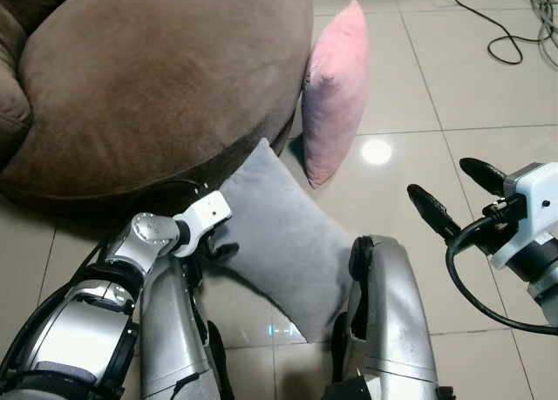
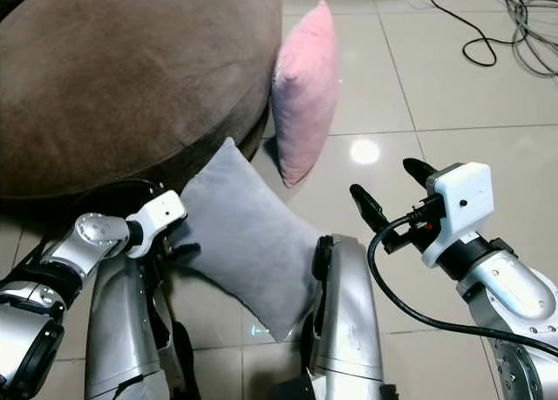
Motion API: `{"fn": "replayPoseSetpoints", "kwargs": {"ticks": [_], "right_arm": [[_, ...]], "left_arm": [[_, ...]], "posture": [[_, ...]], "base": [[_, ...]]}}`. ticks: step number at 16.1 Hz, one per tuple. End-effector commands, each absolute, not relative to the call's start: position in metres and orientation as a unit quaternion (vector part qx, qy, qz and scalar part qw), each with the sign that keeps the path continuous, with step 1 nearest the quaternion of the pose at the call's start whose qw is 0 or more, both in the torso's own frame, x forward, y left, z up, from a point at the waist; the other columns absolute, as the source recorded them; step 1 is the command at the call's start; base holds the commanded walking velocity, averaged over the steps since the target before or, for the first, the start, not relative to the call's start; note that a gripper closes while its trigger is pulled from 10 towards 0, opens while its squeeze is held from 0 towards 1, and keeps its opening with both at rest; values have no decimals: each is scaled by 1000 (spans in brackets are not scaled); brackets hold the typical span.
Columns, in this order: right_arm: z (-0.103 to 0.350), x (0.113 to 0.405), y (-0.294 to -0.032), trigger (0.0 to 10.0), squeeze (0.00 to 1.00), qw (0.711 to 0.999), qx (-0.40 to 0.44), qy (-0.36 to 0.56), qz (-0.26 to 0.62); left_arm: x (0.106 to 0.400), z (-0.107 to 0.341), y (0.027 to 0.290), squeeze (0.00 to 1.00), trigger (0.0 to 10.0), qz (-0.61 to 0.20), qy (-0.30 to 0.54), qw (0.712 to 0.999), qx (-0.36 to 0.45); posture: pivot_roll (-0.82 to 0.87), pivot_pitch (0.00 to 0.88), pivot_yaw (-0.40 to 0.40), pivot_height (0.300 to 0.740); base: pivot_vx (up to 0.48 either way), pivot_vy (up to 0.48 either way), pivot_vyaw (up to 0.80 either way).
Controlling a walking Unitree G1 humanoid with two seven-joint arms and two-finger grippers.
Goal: Move the pillow to the sofa from floor
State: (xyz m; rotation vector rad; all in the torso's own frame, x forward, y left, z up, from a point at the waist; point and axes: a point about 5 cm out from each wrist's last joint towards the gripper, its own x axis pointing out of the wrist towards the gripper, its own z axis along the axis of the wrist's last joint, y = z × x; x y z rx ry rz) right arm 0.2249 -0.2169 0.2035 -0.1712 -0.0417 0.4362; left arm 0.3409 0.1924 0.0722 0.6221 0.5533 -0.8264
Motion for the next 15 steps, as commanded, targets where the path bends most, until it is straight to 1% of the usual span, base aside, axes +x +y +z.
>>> {"fn": "replayPoseSetpoints", "kwargs": {"ticks": [1, 3, 4, 6, 7, 8, 10, 11, 12, 15], "right_arm": [[207, 222, -212, 10000, 0, 971, -78, -26, 225], [210, 221, -210, 10000, 0, 970, -75, -26, 229], [211, 220, -209, 10000, 0, 970, -74, -25, 231], [212, 219, -209, 10000, 0, 970, -73, -24, 232], [212, 218, -211, 10000, 0, 970, -73, -21, 231], [209, 217, -214, 10000, 0, 972, -73, -15, 225], [207, 217, -213, 10000, 0, 972, -72, -11, 225], [206, 218, -212, 10000, 0, 972, -69, -10, 226], [205, 219, -209, 10000, 0, 971, -65, -9, 229], [203, 220, -207, 10000, 0, 970, -61, -7, 235]], "left_arm": [[333, 61, 197, 1000, 10000, -390, 285, 824, 297], [332, 58, 197, 1000, 10000, -387, 290, 818, 312], [334, 62, 200, 0, 10000, -382, 287, 818, 320], [340, 73, 206, 0, 10000, -364, 267, 832, 321], [347, 87, 215, 0, 10000, -342, 246, 848, 323], [354, 108, 235, 0, 10000, -302, 224, 873, 310], [354, 115, 247, 0, 10000, -282, 220, 877, 322], [352, 113, 251, 0, 10000, -286, 226, 872, 327], [346, 103, 254, 0, 10000, -291, 245, 860, 342], [340, 94, 256, 0, 10000, -282, 260, 858, 341]], "posture": [[-25, 312, -9, 420], [-30, 315, -11, 420], [-34, 318, -11, 420], [-39, 318, -11, 420], [-42, 319, -10, 420], [-42, 320, -9, 420], [-31, 320, -6, 420], [-31, 320, -6, 420], [-14, 316, -6, 420], [-13, 313, -8, 420]], "base": [[0, 0, 0], [0, 0, 0], [0, 0, 0], [0, 0, 0], [0, 0, 0], [0, 0, 0], [0, 0, 0], [0, 0, 0], [0, 0, 0], [0, 0, 0]]}}
